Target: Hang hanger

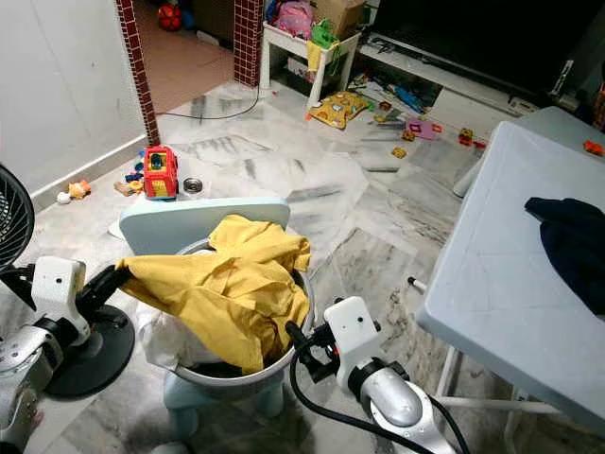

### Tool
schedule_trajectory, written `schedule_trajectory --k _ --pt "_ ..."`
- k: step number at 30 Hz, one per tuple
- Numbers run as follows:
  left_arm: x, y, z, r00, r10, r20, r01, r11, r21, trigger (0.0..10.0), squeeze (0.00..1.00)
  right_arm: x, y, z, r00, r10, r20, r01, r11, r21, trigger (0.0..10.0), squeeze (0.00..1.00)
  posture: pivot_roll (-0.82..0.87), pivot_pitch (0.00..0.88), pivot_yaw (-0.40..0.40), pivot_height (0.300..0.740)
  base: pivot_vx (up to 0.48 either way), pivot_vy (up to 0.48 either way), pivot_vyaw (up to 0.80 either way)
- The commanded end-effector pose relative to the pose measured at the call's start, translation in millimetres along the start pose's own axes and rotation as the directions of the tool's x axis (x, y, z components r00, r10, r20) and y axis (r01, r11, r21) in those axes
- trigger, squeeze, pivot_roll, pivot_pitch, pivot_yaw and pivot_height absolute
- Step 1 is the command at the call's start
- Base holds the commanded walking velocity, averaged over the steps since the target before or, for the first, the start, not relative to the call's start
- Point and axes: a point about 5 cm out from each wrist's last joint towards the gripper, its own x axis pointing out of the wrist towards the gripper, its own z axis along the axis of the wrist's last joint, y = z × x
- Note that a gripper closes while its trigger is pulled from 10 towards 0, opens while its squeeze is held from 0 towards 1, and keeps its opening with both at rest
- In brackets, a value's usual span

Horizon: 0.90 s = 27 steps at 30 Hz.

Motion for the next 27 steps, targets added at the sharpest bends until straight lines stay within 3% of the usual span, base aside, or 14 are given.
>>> schedule_trajectory --k 1,7,10,14,15,16,17,19,20,24,27 --pt "-0.3 5.8 -3 0.998 0.062 0.007 -0.062 0.996 0.065 0.0 0.0 -3.5 -5.4 -4 1.0 -0.021 -0.018 0.021 1.0 -0.012 10.0 0.0 0.15 0.101 -0.158 0.74 0.0 0.0 0.0" --pt "-0.3 13.7 -2 0.988 0.151 0.033 -0.154 0.971 0.184 0.0 0.0 -6.2 -3.5 -6 0.999 -0.027 -0.023 0.027 1.0 -0.006 10.0 0.0 0.15 0.108 -0.161 0.74 0.0 0.0 0.0" --pt "0.3 15.8 -17 0.979 0.192 -0.065 -0.176 0.965 0.196 0.0 0.0 -6.6 -1.9 -7 0.999 -0.023 -0.027 0.023 1.0 -0.001 10.0 0.0 0.15 0.11 -0.164 0.74 0.0 0.0 0.0" --pt "-0.3 2.9 -38 0.971 0.155 -0.184 -0.111 0.967 0.227 0.0 0.0 -5.8 -4.6 -6 0.999 -0.022 -0.028 0.022 1.0 -0.011 10.0 0.0 0.14 0.11 -0.167 0.74 0.0 0.0 0.0" --pt "0.0 -0.9 -41 0.968 0.141 -0.206 -0.095 0.972 0.217 2.7 0.0 -5.9 -4.9 -6 0.999 -0.023 -0.028 0.022 1.0 -0.012 10.0 0.0 0.14 0.111 -0.167 0.74 0.0 0.0 0.0" --pt "0.1 -3.7 -44 0.967 0.13 -0.221 -0.083 0.975 0.208 2.7 0.0 -5.9 -5.1 -6 0.999 -0.023 -0.028 0.023 1.0 -0.014 10.0 0.0 0.14 0.11 -0.168 0.74 0.0 0.0 0.0" --pt "0.0 -11.3 -51 0.957 0.108 -0.269 -0.049 0.975 0.219 10.0 0.0 -6.2 -5.6 -6 0.999 -0.024 -0.029 0.024 1.0 -0.016 10.0 0.0 0.14 0.11 -0.168 0.74 0.0 0.0 0.0" --pt "-0.5 -12.7 -53 0.952 0.119 -0.281 -0.054 0.972 0.231 10.0 0.0 -6.4 -5.7 -6 0.999 -0.025 -0.03 0.024 1.0 -0.018 10.0 0.0 0.14 0.11 -0.168 0.74 0.0 0.0 0.0" --pt "-1.6 -17.3 -58 0.943 0.088 -0.32 -0.019 0.976 0.215 10.0 1.0 -6.9 -5.5 -6 0.999 -0.025 -0.03 0.024 1.0 -0.018 10.0 0.0 0.13 0.11 -0.166 0.74 0.0 0.0 0.0" --pt "-6.7 -17.9 -70 0.92 0.087 -0.381 0.05 0.941 0.336 10.0 1.0 -8.0 -5.2 -7 0.999 -0.026 -0.034 0.025 0.999 -0.019 10.0 0.0 0.13 0.11 -0.162 0.74 0.0 0.0 0.0" --pt "-12.7 -19.9 -76 0.904 0.07 -0.421 0.082 0.94 0.332 10.0 1.0 -8.3 -4.7 -8 0.999 -0.026 -0.035 0.025 1.0 -0.019 10.0 0.0 0.13 0.111 -0.161 0.74 0.0 0.0 0.0"
